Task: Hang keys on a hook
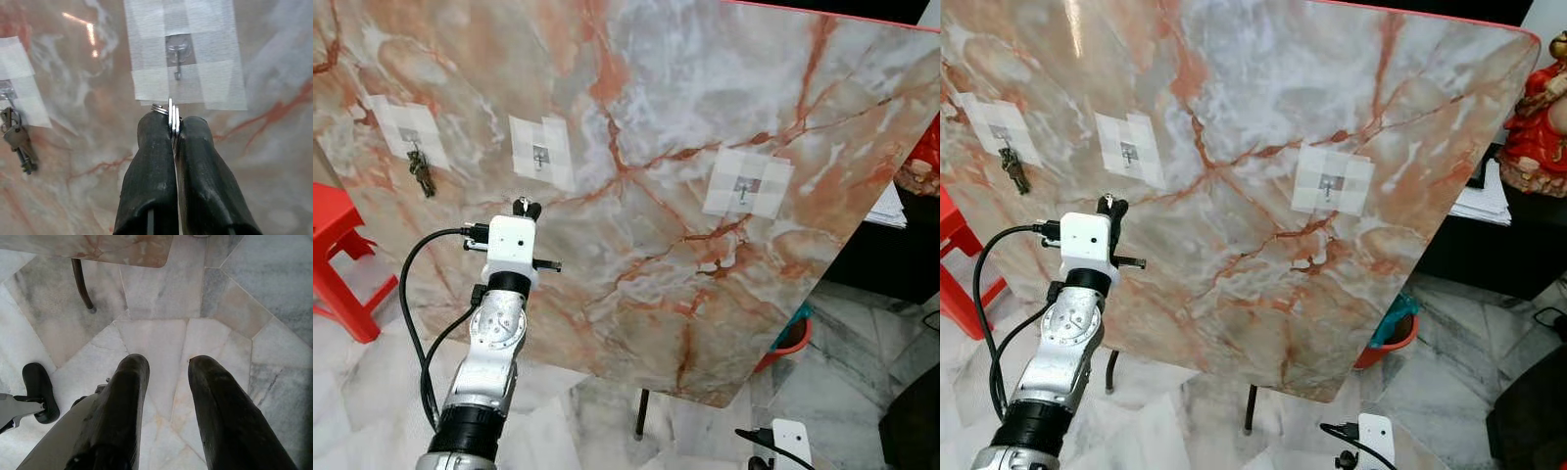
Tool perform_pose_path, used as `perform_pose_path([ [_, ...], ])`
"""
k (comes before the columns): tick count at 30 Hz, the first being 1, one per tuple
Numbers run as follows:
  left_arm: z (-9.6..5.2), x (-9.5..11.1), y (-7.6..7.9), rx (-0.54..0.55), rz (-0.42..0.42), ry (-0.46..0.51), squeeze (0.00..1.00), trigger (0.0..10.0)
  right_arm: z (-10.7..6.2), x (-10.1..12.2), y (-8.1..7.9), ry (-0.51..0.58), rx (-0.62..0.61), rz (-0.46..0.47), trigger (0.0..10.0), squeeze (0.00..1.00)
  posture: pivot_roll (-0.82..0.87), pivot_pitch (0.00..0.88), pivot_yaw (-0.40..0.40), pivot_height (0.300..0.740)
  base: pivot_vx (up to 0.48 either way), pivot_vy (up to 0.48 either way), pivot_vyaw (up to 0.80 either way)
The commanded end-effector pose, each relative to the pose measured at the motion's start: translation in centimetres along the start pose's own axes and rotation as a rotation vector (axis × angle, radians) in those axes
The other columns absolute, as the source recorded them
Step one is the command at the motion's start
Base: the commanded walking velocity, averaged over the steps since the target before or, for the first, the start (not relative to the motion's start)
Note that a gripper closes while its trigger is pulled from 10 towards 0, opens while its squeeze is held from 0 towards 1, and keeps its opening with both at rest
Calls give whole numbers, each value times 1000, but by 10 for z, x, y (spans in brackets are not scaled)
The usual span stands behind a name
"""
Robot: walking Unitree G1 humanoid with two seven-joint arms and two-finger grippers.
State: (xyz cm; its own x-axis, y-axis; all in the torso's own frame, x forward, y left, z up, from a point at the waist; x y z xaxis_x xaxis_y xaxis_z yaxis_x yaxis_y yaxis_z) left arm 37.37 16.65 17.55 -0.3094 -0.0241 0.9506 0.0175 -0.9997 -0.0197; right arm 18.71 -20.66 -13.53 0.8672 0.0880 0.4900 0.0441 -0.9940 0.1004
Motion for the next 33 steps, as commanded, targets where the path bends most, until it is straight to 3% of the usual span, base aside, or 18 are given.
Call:
perform_pose_path([
  [1,6,8,7,-11,1,39,0,10000,-1,-3,5,-12,-9,2,10000,0,-37,0,-108,740,0,0,0],
  [7,14,11,13,-30,-5,48,0,10000,-1,-3,4,-13,-8,3,10000,0,-45,0,-103,740,0,0,0],
  [14,8,10,14,-41,-10,57,0,10000,-1,-5,3,-17,-10,6,10000,0,-48,0,-93,740,0,0,0],
  [16,-5,6,9,-47,-9,43,0,10000,-1,-4,3,-15,-12,15,10000,0,-54,0,-86,740,0,0,0],
  [18,-26,-14,-1,-46,13,-27,0,10000,-1,-6,3,-17,-15,19,10000,0,-61,0,-76,740,0,0,0],
  [22,-53,-39,-10,-60,54,-128,0,10000,-1,-8,3,-20,-16,17,10000,0,-47,0,-76,740,0,0,0],
  [23,-71,-62,-20,-40,77,-217,0,10000,-1,-8,3,-22,-17,14,10000,0,-39,0,-76,740,0,0,0],
  [26,-95,-92,-35,13,70,-333,0,10000,-1,-9,3,-26,-16,8,10000,0,-39,0,-78,740,0,0,0],
  [27,-110,-110,-43,48,53,-414,0,10000,-1,-10,3,-27,-16,7,10000,0,-38,0,-76,740,0,0,0],
  [28,-113,-113,-45,54,49,-432,0,10000,-1,-10,3,-27,-16,7,10000,0,-38,0,-76,740,0,0,0],
  [31,-152,-150,-62,141,5,-614,0,10000,-1,-10,3,-26,-18,8,10000,0,-48,0,-65,740,0,0,0],
  [33,-165,-160,-65,139,14,-668,0,10000,-1,-10,3,-24,-20,14,10000,0,-50,0,-58,740,0,0,0],
])
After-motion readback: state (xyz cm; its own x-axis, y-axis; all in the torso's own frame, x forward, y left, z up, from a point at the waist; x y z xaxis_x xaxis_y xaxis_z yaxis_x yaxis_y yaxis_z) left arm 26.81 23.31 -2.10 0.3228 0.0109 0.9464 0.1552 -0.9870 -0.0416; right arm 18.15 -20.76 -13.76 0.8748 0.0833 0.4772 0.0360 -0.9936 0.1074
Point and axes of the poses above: a point about 5 cm out from each wrist's last joint towards the gripper, its own z axis pointing out of the wrist towards the gripper, its own x axis along the axis of the wrist's last joint, y = z × x, the point moved 5 cm from there along z, pointing out of the wrist towards the gripper, and after that the axes turned 13 degrees about -z, right-handed, at the moved point
